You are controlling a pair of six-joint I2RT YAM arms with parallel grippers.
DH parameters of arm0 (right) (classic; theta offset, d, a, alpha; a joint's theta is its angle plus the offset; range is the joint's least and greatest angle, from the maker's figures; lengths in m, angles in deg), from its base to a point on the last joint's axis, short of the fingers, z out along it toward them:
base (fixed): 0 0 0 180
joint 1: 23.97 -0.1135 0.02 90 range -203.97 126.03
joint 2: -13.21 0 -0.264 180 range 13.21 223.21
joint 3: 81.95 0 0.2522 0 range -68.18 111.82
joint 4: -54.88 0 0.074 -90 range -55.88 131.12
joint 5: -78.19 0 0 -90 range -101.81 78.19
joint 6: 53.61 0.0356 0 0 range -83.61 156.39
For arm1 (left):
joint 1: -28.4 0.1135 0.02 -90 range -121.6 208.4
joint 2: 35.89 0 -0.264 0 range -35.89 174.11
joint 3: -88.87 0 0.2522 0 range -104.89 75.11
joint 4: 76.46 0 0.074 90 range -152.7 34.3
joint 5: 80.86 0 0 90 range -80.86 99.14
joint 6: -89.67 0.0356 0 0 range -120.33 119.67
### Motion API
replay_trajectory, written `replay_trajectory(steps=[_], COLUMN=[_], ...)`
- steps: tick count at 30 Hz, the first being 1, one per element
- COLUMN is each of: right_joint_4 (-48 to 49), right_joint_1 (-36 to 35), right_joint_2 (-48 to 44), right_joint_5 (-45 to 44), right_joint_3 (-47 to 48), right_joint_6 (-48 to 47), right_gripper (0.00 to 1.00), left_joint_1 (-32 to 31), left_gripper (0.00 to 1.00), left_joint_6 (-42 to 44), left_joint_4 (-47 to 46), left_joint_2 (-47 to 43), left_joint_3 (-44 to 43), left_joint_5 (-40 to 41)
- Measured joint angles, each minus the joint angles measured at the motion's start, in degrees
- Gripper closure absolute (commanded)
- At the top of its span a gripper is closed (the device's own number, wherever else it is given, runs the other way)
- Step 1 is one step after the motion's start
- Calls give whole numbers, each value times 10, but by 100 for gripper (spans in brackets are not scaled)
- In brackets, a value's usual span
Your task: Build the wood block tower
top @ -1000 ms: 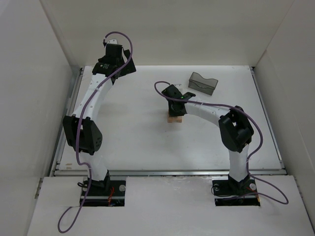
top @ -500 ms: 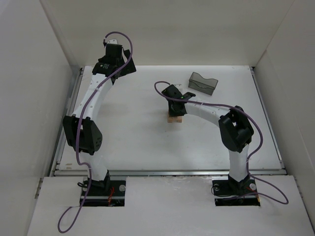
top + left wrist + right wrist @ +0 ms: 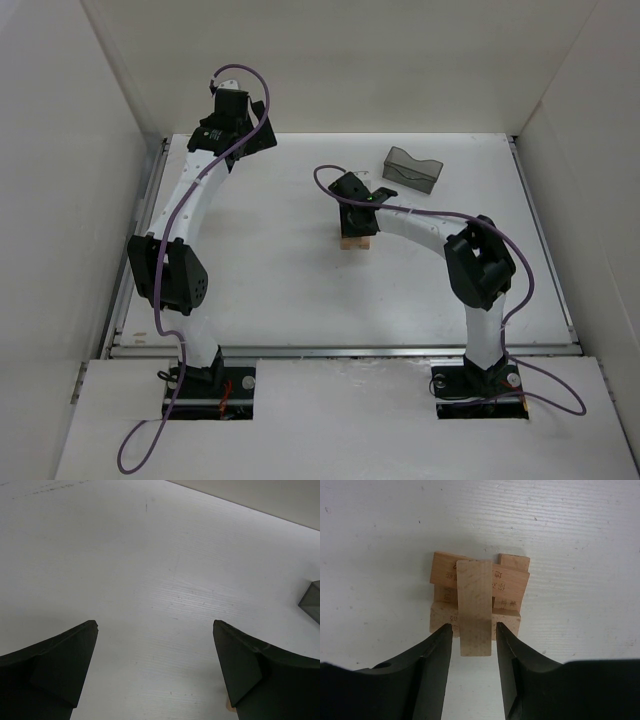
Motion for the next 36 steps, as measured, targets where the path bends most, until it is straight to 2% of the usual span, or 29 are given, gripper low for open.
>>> replay_trajectory(steps=[4, 8, 12, 18, 28, 31, 36], right_joint_4=[0, -1, 1, 30, 34, 44, 72], right_joint_1=[0, 0, 4, 36, 53, 57, 97], right_joint_2=[-1, -16, -61, -118, -34, -38, -63], right_joint_5=[0, 0, -2, 3, 20, 23, 59], right_joint_3=[0, 0, -1, -18, 9, -4, -64], right_joint_6=[2, 3, 4, 3, -52, -52, -47], right_gripper=[54, 51, 50, 50, 50, 50, 50], left_joint_1=[0, 0, 0, -2, -12, -29, -63], left_gripper=[1, 8, 14, 15, 17, 17, 19], left_joint_6=[2, 12, 33, 74, 119, 135, 162], left_joint_4=[-2, -10, -18, -18, -19, -21, -24], left_joint_2=[0, 0, 0, 6, 17, 17, 26], left_joint_3=[1, 7, 19, 25, 61, 77, 106], left_joint_5=[-6, -28, -58, -68, -12, -2, -37])
